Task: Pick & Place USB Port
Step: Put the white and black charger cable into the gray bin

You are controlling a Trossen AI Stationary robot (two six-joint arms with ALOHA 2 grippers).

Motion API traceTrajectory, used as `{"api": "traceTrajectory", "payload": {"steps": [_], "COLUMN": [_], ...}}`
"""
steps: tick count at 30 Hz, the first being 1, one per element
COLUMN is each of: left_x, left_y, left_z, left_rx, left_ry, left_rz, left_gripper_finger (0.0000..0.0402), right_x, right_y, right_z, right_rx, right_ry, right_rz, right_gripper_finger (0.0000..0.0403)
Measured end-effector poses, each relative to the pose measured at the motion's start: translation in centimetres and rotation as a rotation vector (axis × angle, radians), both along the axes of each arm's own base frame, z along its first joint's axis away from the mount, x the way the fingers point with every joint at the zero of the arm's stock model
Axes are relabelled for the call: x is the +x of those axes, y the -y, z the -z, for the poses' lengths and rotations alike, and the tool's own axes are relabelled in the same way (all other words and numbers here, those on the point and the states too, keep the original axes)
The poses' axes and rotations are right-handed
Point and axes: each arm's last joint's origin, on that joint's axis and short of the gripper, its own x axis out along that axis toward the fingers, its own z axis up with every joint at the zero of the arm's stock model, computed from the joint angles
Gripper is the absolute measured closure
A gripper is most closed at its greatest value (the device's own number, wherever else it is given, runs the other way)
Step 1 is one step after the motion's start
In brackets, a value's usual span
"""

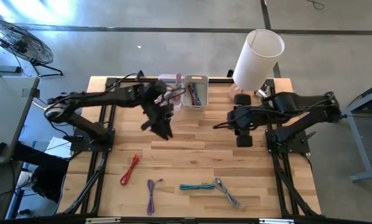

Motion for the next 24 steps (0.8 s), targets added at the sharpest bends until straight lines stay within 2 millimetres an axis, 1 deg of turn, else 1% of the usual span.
{"api": "traceTrajectory", "payload": {"steps": [2,5,9,12,15,18,21,24], "left_x": [-0.6,-2.3,-5.5,-8.3,-10.9,-13.0,-14.5,-15.2], "left_y": [2.2,5.3,8.8,11.0,12.9,14.6,16.3,18.2], "left_z": [-1.4,-3.7,-6.4,-7.7,-7.9,-7.7,-7.2,-6.6], "left_rx": [0.019,0.059,0.116,0.155,0.208,0.256,0.292,0.324], "left_ry": [0.025,0.073,0.122,0.121,0.077,0.015,-0.033,-0.050], "left_rz": [0.024,0.039,-0.044,-0.136,-0.230,-0.322,-0.393,-0.439], "left_gripper_finger": [0.0232,0.0232,0.0232,0.0232,0.0232,0.0232,0.0232,0.0232], "right_x": [-0.6,-0.9,-0.7,-0.1,0.4,0.6,0.9,1.0], "right_y": [-0.2,-0.6,-1.4,-2.1,-2.7,-3.4,-4.2,-5.2], "right_z": [-0.4,-0.9,-1.3,-1.5,-1.8,-2.2,-2.8,-3.5], "right_rx": [0.031,0.071,0.111,0.128,0.158,0.198,0.247,0.291], "right_ry": [0.027,0.069,0.123,0.172,0.231,0.293,0.368,0.444], "right_rz": [-0.006,-0.010,-0.046,-0.069,-0.073,-0.081,-0.089,-0.099], "right_gripper_finger": [0.0234,0.0234,0.0234,0.0234,0.0234,0.0234,0.0234,0.0234]}}
